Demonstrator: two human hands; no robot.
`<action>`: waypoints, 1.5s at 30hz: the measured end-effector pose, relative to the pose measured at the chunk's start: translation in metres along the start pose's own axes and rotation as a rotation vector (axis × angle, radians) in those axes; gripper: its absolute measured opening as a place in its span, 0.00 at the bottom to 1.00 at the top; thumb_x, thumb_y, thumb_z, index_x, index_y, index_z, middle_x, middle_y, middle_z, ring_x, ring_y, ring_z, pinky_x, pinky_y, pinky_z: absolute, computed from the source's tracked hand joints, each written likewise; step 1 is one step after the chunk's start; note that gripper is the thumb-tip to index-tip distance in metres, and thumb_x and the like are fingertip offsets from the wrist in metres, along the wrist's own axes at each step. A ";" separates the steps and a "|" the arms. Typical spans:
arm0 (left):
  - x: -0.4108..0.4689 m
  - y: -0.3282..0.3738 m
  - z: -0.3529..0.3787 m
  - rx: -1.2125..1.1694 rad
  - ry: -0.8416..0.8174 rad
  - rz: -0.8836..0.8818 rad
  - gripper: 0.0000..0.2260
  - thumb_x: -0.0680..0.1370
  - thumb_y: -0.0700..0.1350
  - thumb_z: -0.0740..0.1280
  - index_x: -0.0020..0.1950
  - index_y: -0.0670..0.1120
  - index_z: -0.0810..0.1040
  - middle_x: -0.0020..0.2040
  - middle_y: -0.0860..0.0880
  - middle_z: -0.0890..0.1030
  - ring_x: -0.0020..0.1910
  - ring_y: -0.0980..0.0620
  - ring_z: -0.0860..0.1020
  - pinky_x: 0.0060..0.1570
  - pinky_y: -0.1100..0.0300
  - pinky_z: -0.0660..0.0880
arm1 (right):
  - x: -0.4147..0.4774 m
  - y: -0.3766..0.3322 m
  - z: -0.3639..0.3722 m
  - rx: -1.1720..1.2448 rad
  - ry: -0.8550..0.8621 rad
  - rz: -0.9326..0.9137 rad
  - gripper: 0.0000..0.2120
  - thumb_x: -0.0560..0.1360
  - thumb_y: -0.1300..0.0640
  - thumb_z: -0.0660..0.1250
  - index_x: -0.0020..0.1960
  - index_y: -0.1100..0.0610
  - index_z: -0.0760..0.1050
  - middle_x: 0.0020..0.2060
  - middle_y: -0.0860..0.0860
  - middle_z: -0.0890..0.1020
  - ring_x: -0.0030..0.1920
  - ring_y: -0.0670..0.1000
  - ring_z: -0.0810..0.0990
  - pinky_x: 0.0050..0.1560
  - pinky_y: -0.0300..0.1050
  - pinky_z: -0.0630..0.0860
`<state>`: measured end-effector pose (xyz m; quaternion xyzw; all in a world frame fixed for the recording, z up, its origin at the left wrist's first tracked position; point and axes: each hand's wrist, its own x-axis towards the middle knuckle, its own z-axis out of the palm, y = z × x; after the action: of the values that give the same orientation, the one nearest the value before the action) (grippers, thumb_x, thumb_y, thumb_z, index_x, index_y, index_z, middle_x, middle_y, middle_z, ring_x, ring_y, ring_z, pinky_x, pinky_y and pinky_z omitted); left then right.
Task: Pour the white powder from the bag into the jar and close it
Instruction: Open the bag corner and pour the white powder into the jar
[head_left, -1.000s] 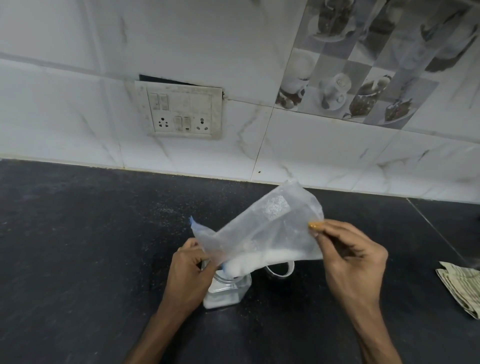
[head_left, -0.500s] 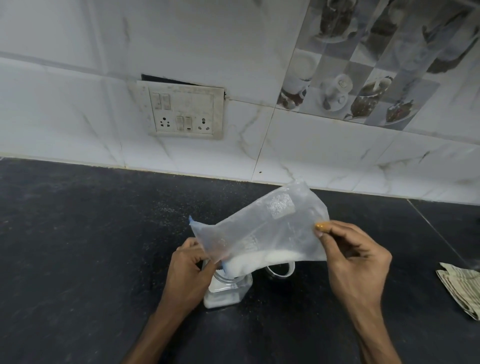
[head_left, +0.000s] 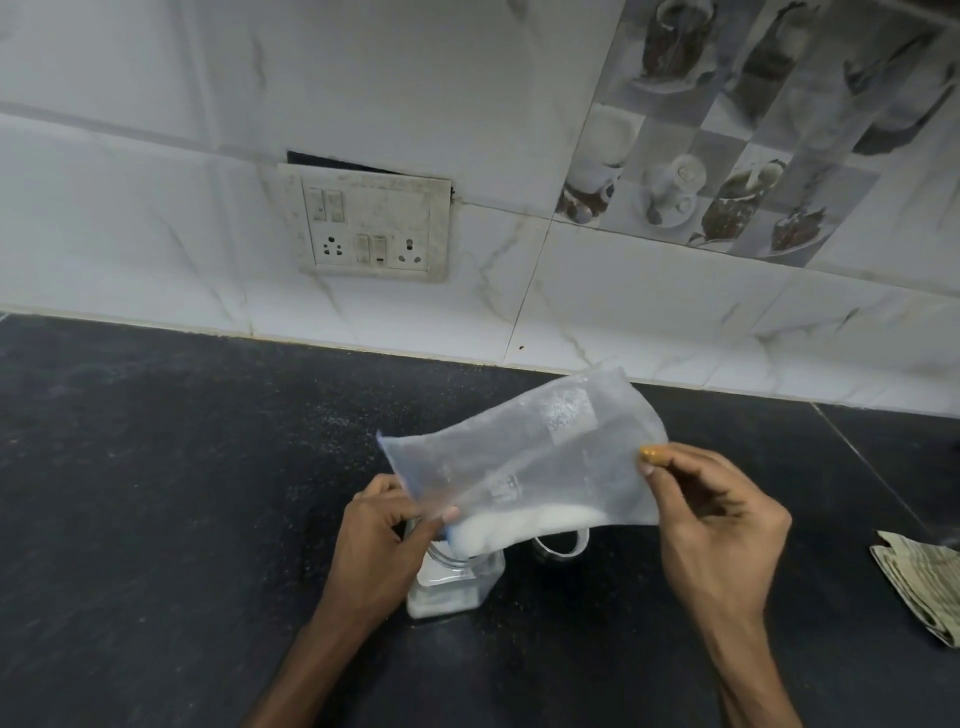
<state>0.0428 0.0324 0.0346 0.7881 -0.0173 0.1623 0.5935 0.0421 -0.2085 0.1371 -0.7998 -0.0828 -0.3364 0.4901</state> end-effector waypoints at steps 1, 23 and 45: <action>0.000 0.001 -0.001 0.000 -0.003 0.008 0.07 0.68 0.56 0.73 0.42 0.54 0.86 0.44 0.67 0.83 0.49 0.58 0.80 0.46 0.55 0.80 | -0.001 0.000 0.000 -0.021 -0.033 -0.026 0.11 0.69 0.72 0.74 0.46 0.58 0.84 0.43 0.49 0.86 0.45 0.45 0.85 0.48 0.36 0.81; 0.000 -0.002 -0.002 0.010 0.001 -0.019 0.06 0.68 0.57 0.74 0.40 0.57 0.86 0.41 0.57 0.84 0.49 0.55 0.81 0.45 0.54 0.79 | -0.003 0.002 -0.012 -0.002 -0.107 0.128 0.27 0.66 0.69 0.77 0.62 0.53 0.77 0.44 0.47 0.86 0.46 0.42 0.85 0.48 0.32 0.80; -0.002 -0.010 0.003 -0.022 0.015 -0.077 0.04 0.70 0.46 0.78 0.39 0.54 0.85 0.45 0.59 0.83 0.46 0.52 0.83 0.43 0.47 0.81 | -0.013 0.004 -0.005 0.060 0.056 0.120 0.20 0.68 0.68 0.77 0.50 0.49 0.75 0.39 0.40 0.85 0.39 0.41 0.83 0.46 0.29 0.77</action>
<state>0.0440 0.0328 0.0238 0.7805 0.0156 0.1452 0.6079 0.0321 -0.2120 0.1276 -0.7787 -0.0312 -0.3260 0.5351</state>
